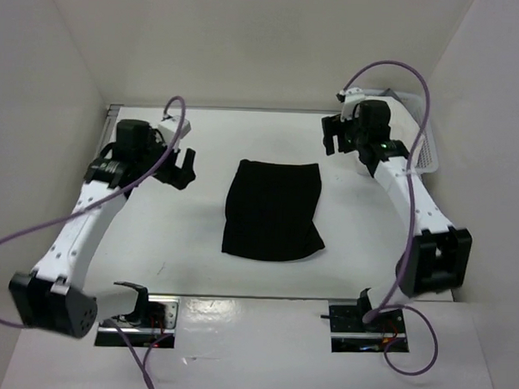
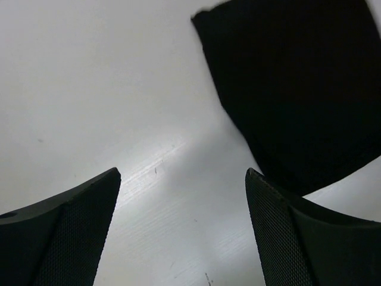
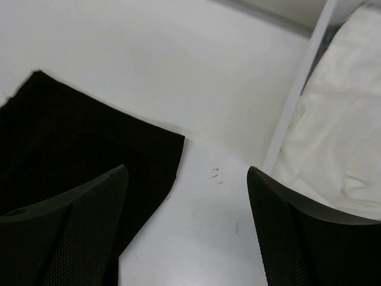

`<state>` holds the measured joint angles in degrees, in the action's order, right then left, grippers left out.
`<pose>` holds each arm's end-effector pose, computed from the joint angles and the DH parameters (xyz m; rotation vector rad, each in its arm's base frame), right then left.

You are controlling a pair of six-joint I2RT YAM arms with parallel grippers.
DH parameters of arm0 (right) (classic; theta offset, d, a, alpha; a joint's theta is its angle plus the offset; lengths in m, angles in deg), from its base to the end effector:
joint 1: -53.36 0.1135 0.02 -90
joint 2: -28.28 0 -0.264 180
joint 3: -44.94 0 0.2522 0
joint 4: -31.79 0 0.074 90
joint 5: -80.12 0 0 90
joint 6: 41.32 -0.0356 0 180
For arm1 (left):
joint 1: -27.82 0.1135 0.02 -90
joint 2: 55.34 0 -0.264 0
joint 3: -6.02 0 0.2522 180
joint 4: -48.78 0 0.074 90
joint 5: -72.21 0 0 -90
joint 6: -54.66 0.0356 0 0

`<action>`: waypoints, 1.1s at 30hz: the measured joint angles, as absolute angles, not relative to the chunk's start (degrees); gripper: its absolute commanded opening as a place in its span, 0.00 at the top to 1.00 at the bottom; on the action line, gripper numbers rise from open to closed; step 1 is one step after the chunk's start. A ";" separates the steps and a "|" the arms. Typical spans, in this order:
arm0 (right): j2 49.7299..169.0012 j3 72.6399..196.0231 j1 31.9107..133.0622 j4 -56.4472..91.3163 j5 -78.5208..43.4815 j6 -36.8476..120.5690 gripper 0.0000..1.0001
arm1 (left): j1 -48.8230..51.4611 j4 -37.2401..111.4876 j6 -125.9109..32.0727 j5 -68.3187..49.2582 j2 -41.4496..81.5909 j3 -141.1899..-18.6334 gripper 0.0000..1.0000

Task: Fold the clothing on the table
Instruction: Flatten the skirt out

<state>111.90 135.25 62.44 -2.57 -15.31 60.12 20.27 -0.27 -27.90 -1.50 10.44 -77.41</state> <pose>0.3333 0.0567 0.3544 -0.4233 2.0080 0.0717 0.2409 -0.0420 0.3744 0.4416 2.0621 -0.3020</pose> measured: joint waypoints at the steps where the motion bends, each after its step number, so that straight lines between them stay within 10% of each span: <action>1: 113.95 136.02 62.51 -2.57 -15.46 60.12 0.15 | 19.81 -0.18 -27.77 -2.26 13.22 -76.91 0.07; 10: 136.29 142.05 63.16 -10.64 -15.86 58.08 0.15 | 18.06 -2.28 -28.31 -6.20 43.53 -86.70 0.19; 19: 135.55 144.74 64.28 -11.53 -14.41 59.72 0.15 | 13.86 -1.86 -31.35 -4.84 51.99 -106.50 0.23; 33: 126.91 131.54 64.28 -11.62 -12.60 63.53 0.15 | 6.74 1.76 -34.87 -5.69 64.21 -103.40 0.32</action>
